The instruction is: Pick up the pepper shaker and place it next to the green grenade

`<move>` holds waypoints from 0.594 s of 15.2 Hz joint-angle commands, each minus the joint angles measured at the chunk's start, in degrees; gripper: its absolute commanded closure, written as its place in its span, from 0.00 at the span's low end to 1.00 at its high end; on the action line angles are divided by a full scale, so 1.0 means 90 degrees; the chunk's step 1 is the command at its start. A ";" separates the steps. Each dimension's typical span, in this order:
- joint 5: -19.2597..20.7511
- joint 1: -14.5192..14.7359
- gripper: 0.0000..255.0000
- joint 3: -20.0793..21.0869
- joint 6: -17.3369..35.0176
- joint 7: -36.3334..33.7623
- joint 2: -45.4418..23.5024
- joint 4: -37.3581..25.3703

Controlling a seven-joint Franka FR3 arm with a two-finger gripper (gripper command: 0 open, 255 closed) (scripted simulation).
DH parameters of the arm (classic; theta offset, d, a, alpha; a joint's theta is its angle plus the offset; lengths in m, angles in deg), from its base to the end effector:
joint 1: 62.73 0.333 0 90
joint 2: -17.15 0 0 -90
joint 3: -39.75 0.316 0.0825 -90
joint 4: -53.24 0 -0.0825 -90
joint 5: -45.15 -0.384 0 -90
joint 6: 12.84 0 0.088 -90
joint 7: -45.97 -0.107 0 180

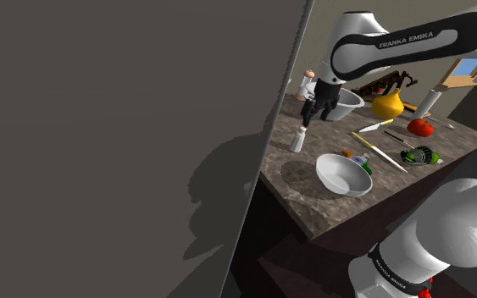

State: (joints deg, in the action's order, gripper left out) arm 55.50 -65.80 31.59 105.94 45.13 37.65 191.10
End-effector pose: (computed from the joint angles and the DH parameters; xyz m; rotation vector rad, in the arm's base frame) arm 0.4266 -0.0960 0.4486 3.0252 -0.1772 0.0212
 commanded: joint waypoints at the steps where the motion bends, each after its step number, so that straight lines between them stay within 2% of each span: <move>1: 0.0013 -0.0042 0.00 -0.0126 0.0395 0.0120 -0.0477 -0.0154; 6: -0.0082 -0.0113 0.00 -0.0340 0.1168 0.0379 -0.1596 -0.0632; 9: -0.0085 -0.0130 0.00 -0.0360 0.1431 0.0386 -0.1752 -0.0527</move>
State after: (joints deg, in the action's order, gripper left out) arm 54.76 -66.96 28.39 117.90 48.64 22.53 186.14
